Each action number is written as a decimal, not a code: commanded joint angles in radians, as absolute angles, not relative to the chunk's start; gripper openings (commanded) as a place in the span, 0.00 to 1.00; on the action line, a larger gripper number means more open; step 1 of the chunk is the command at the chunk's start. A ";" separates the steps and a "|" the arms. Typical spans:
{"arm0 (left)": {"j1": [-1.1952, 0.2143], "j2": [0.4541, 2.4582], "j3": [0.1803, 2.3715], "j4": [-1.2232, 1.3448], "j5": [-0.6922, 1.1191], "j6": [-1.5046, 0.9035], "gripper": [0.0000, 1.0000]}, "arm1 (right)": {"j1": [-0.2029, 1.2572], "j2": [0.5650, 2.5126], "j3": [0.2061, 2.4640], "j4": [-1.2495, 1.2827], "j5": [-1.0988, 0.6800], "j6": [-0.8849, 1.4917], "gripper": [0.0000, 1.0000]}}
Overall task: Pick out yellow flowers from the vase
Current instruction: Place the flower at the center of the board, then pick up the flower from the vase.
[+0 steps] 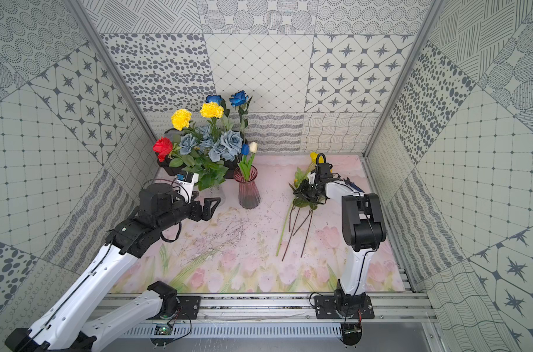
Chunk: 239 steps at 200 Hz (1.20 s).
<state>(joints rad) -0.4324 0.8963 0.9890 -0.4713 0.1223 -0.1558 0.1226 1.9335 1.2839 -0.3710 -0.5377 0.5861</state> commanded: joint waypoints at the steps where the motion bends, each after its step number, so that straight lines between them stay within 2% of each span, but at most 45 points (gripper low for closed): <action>1: -0.431 0.899 0.986 -0.456 0.116 -0.153 0.98 | 0.124 1.906 1.299 -0.358 -0.523 0.580 0.39; 55: -0.430 0.898 0.987 -0.456 0.108 -0.144 0.98 | 0.124 1.845 1.277 -0.357 -0.502 0.582 0.57; 113: -0.430 0.914 0.985 -0.457 0.078 -0.132 0.99 | 0.124 1.747 1.225 -0.345 -0.500 0.586 0.69; 141: -0.430 0.911 0.974 -0.457 0.020 -0.118 0.99 | 0.124 1.675 1.199 -0.357 -0.503 0.562 0.73; 159: -0.430 0.909 0.965 -0.424 -0.005 -0.129 0.98 | 0.124 1.622 1.189 -0.387 -0.483 0.535 0.80; 187: -0.430 0.916 0.980 -0.418 -0.040 -0.156 0.98 | 0.127 1.522 1.150 -0.408 -0.444 0.509 0.84; 201: -0.430 0.923 1.018 -0.437 -0.073 -0.150 0.98 | 0.134 1.455 1.114 -0.387 -0.416 0.509 0.91; 239: -0.428 0.957 1.141 -0.485 -0.181 -0.091 0.98 | 0.154 1.312 1.060 -0.327 -0.344 0.484 0.93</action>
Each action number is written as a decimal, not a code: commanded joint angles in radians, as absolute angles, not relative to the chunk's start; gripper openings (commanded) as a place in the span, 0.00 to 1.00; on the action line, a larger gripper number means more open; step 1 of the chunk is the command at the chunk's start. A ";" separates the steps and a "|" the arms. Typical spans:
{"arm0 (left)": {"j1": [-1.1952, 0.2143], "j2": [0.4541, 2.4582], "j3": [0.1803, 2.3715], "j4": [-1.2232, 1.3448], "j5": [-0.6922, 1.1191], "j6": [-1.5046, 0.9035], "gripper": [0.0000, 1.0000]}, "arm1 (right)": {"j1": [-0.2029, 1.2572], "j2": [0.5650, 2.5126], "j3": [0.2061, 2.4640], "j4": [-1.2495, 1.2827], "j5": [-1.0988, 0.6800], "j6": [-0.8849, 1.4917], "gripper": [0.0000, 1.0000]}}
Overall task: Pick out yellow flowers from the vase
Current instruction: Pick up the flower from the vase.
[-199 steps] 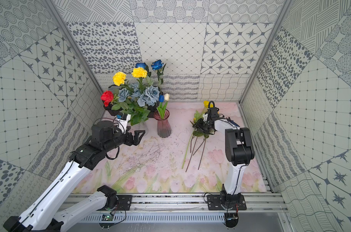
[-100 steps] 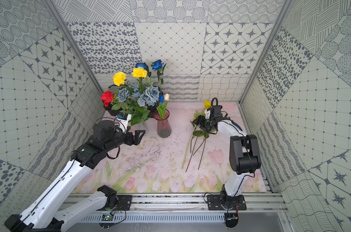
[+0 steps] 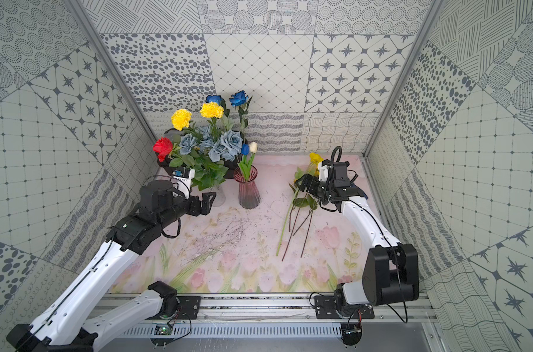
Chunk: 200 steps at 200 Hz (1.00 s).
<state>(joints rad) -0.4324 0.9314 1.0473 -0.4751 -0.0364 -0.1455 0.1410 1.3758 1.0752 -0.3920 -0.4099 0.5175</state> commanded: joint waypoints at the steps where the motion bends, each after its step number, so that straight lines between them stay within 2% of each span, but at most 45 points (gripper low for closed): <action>1: -0.427 0.958 1.144 -0.485 -0.185 -0.089 0.98 | 0.154 1.310 1.061 -0.325 -0.342 0.482 0.93; 28: -0.382 0.994 1.199 -0.457 -0.242 -0.087 0.98 | 0.165 1.288 1.052 -0.277 -0.333 0.477 0.93; 48: -0.291 1.028 1.215 -0.365 -0.188 -0.154 0.97 | 0.172 1.305 1.045 -0.250 -0.356 0.483 0.93; 68: -0.231 1.036 1.167 -0.177 -0.117 -0.206 0.91 | 0.172 1.325 1.037 -0.231 -0.372 0.492 0.93; 94: -0.220 1.058 1.065 0.147 -0.110 -0.204 0.92 | 0.172 1.338 1.030 -0.217 -0.399 0.505 0.93; 144: -0.178 1.248 1.131 0.384 0.012 -0.209 0.93 | 0.172 1.335 1.035 -0.236 -0.414 0.504 0.93; 200: -0.150 1.368 1.212 0.483 0.118 -0.235 0.94 | 0.173 1.339 1.031 -0.244 -0.435 0.513 0.93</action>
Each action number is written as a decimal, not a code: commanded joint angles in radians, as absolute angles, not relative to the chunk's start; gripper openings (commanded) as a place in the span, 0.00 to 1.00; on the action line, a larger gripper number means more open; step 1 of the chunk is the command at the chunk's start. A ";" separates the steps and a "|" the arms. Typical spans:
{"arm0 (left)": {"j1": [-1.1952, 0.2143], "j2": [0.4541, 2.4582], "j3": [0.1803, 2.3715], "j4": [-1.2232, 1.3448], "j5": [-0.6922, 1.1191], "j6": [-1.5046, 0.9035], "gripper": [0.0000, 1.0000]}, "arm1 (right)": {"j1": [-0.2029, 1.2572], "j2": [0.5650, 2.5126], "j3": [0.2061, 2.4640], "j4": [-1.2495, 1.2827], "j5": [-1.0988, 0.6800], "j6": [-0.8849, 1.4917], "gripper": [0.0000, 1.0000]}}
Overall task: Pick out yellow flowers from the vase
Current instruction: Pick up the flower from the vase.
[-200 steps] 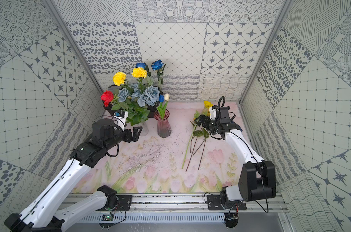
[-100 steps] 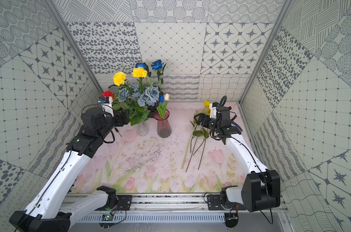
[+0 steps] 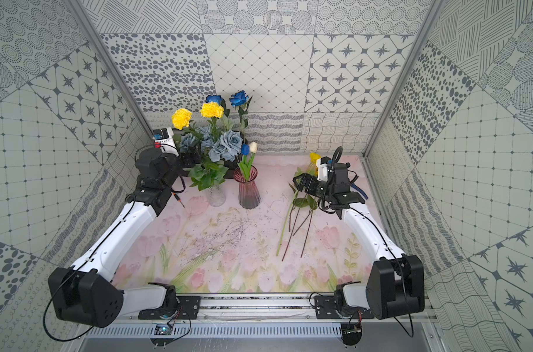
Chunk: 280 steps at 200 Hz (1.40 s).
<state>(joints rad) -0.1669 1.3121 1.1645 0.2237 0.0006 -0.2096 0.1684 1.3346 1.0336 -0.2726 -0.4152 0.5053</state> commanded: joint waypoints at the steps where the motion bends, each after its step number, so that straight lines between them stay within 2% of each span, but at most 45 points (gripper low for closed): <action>1: -0.149 1.369 1.213 0.485 0.118 -0.235 0.94 | 0.173 1.339 1.031 -0.244 -0.435 0.513 0.93; 77: -0.116 1.451 1.243 0.594 0.129 -0.258 0.90 | 0.172 1.344 1.055 -0.242 -0.447 0.529 0.94; 177: -0.103 1.485 1.281 0.573 0.182 -0.280 0.50 | 0.173 1.335 1.049 -0.250 -0.426 0.537 0.94; 280: -0.100 1.489 1.287 0.588 0.179 -0.275 0.33 | 0.172 1.325 1.038 -0.249 -0.424 0.540 0.96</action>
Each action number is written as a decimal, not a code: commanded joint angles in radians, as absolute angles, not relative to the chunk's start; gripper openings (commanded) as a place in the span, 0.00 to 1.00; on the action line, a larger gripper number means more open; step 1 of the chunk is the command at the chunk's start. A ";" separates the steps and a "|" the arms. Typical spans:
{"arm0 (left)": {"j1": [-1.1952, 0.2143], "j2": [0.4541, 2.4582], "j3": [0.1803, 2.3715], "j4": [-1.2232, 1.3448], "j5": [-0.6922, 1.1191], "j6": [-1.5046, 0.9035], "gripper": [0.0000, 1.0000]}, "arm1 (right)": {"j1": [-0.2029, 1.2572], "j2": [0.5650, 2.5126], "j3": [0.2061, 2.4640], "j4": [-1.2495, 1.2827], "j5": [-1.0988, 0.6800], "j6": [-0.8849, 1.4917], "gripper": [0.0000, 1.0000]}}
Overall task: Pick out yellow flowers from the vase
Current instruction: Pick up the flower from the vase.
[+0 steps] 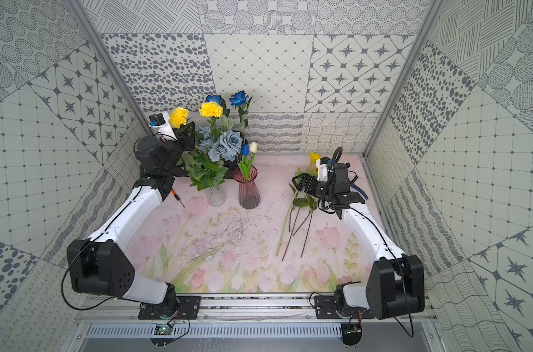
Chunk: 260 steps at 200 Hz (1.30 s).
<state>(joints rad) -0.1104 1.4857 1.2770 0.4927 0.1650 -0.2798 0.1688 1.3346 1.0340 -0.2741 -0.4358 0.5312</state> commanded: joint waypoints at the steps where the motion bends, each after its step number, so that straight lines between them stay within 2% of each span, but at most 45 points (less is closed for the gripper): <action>1: -0.100 1.488 1.288 0.588 0.179 -0.275 0.32 | 0.172 1.325 1.038 -0.249 -0.424 0.540 0.96; 31: -0.100 1.499 1.302 0.572 0.188 -0.276 0.31 | 0.172 1.318 1.037 -0.247 -0.422 0.541 0.97; 57: -0.100 1.503 1.294 0.568 0.191 -0.297 0.51 | 0.172 1.318 1.034 -0.249 -0.419 0.540 0.97; 93: -0.100 1.505 1.262 0.584 0.184 -0.313 0.52 | 0.173 1.318 1.037 -0.248 -0.421 0.540 0.97; 125: -0.100 1.517 1.261 0.588 0.192 -0.325 0.46 | 0.173 1.318 1.034 -0.249 -0.422 0.540 0.97; 188: -0.100 1.520 1.280 0.572 0.203 -0.324 0.21 | 0.172 1.314 1.031 -0.247 -0.420 0.541 0.98; 224: -0.100 1.518 1.301 0.547 0.188 -0.326 0.14 | 0.171 1.314 1.029 -0.242 -0.422 0.545 0.98; 260: -0.100 1.510 1.302 0.564 0.203 -0.310 0.12 | 0.172 1.313 1.025 -0.242 -0.422 0.545 0.98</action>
<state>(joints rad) -0.1066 1.5227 1.2842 0.5274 0.1768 -0.3214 0.1688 1.3338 1.0336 -0.2737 -0.4320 0.5354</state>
